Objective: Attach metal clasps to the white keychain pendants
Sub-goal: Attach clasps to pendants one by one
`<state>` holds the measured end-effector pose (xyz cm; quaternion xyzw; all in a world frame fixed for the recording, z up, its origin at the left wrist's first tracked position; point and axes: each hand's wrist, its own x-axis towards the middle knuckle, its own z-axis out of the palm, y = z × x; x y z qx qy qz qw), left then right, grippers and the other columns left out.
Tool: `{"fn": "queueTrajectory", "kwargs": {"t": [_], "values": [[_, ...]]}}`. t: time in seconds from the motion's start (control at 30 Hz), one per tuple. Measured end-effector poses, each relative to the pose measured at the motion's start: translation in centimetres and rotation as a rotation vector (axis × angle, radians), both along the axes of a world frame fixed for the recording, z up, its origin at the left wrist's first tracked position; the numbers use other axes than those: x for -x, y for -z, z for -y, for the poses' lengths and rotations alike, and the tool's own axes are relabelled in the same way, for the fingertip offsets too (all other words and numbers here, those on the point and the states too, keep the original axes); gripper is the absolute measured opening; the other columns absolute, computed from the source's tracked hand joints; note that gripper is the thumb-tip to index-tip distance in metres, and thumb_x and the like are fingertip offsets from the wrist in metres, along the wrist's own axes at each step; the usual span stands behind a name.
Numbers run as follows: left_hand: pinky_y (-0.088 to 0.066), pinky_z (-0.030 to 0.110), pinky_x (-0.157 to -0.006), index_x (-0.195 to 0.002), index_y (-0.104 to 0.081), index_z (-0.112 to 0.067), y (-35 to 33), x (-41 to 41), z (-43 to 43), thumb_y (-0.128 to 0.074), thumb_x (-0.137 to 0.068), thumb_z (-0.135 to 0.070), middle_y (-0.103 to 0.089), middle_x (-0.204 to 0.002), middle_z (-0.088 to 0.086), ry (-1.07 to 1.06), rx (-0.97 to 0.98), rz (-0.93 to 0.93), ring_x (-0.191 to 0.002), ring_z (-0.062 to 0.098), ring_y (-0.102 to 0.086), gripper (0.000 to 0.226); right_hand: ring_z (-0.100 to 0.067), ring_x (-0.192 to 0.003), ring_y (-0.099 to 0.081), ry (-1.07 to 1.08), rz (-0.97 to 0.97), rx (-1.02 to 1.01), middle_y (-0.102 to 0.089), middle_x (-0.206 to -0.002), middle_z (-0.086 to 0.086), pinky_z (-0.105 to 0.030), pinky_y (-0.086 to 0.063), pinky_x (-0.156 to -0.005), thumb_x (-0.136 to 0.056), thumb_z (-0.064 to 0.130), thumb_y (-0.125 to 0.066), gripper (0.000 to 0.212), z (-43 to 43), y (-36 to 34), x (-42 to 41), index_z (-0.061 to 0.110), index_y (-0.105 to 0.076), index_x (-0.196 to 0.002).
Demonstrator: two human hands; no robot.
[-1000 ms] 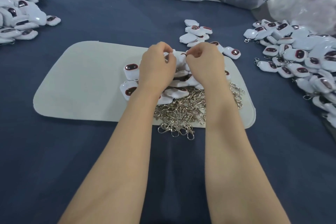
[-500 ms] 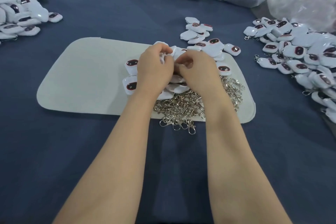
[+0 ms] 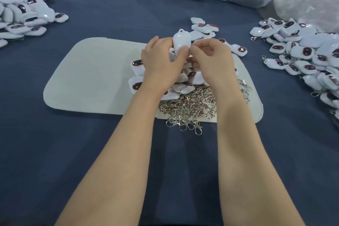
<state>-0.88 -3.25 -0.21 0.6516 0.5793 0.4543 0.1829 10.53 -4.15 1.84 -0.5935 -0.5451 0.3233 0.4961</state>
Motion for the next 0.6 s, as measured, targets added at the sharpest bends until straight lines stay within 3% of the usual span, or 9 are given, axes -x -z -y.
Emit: {"fn": "queueTrajectory", "kwargs": {"t": [0.07, 0.13, 0.2, 0.27, 0.37, 0.43, 0.5, 0.6], "values": [[-0.043, 0.036, -0.088, -0.078, -0.055, -0.01, -0.1, -0.1, 0.2, -0.05, -0.095, -0.029, -0.056, -0.081, 0.003, -0.048, -0.01, 0.111, -0.097, 0.028, -0.055, 0.026, -0.014, -0.071, -0.066, 0.021, 0.166, -0.009, -0.068, -0.077, 0.003, -0.031, -0.055, -0.072, -0.087, 0.017, -0.059, 0.006, 0.6, -0.8, -0.6, 0.019, -0.06, -0.081], [-0.041, 0.023, -0.068, -0.082, -0.054, -0.009, -0.3, 0.1, 0.3, -0.049, -0.096, -0.028, -0.053, -0.075, -0.002, -0.109, 0.001, 0.244, -0.077, 0.018, -0.051, 0.024, -0.01, -0.052, -0.062, -0.212, 0.201, 0.138, -0.069, -0.065, -0.002, -0.021, -0.049, -0.052, -0.087, 0.02, -0.062, 0.009, 1.7, -1.7, -1.3, 0.013, -0.062, -0.081], [-0.037, 0.019, -0.061, -0.083, -0.052, -0.011, -0.4, 0.5, 0.0, -0.048, -0.096, -0.027, -0.051, -0.072, -0.007, -0.162, 0.03, 0.374, -0.072, 0.013, -0.048, 0.021, -0.012, -0.048, -0.062, -0.56, 0.225, 0.411, -0.071, -0.064, -0.007, -0.018, -0.048, -0.045, -0.088, 0.022, -0.063, 0.013, 2.8, -2.1, -1.2, 0.01, -0.064, -0.089], [-0.036, 0.023, -0.062, -0.078, -0.051, -0.015, -0.4, 0.9, -0.3, -0.048, -0.095, -0.027, -0.049, -0.069, -0.009, -0.208, 0.055, 0.457, -0.068, 0.011, -0.047, 0.022, -0.015, -0.055, -0.067, -0.696, 0.225, 0.535, -0.072, -0.07, -0.011, -0.019, -0.052, -0.049, -0.092, 0.018, -0.059, 0.008, 3.0, -1.5, -0.5, 0.012, -0.063, -0.093], [-0.034, 0.025, -0.063, -0.078, -0.05, -0.014, -0.1, 1.1, -0.6, -0.047, -0.095, -0.026, -0.046, -0.067, -0.009, -0.238, 0.074, 0.469, -0.068, 0.014, -0.045, 0.021, -0.017, -0.07, -0.07, -0.512, 0.201, 0.386, -0.071, -0.082, -0.011, -0.028, -0.06, -0.07, -0.092, 0.011, -0.054, 0.014, 1.9, -0.6, 0.3, 0.017, -0.065, -0.098], [-0.035, 0.022, -0.06, -0.081, -0.051, -0.012, 0.2, 1.0, -0.6, -0.047, -0.095, -0.026, -0.047, -0.068, -0.009, -0.241, 0.081, 0.444, -0.068, 0.013, -0.046, 0.02, -0.023, -0.081, -0.07, -0.346, 0.236, 0.275, -0.071, -0.081, -0.005, -0.038, -0.058, -0.081, -0.09, 0.007, -0.052, 0.023, 1.3, -0.1, 0.2, 0.025, -0.066, -0.088], [-0.034, 0.013, -0.055, -0.082, -0.052, -0.011, 0.4, 0.8, -0.5, -0.047, -0.095, -0.025, -0.048, -0.069, -0.01, -0.239, 0.085, 0.419, -0.065, 0.006, -0.046, 0.02, -0.026, -0.087, -0.068, -0.247, 0.288, 0.234, -0.07, -0.082, 0.0, -0.044, -0.055, -0.084, -0.088, 0.006, -0.051, 0.023, 0.8, 0.2, -0.1, 0.025, -0.064, -0.089], [-0.035, 0.01, -0.058, -0.084, -0.054, -0.01, 0.5, 0.7, -0.5, -0.048, -0.095, -0.026, -0.051, -0.072, -0.009, -0.234, 0.072, 0.421, -0.067, 0.003, -0.047, 0.02, -0.019, -0.076, -0.065, -0.17, 0.365, 0.182, -0.066, -0.08, 0.002, -0.035, -0.055, -0.074, -0.087, 0.011, -0.056, 0.016, 0.8, 0.2, -0.4, 0.025, -0.062, -0.083]]}}
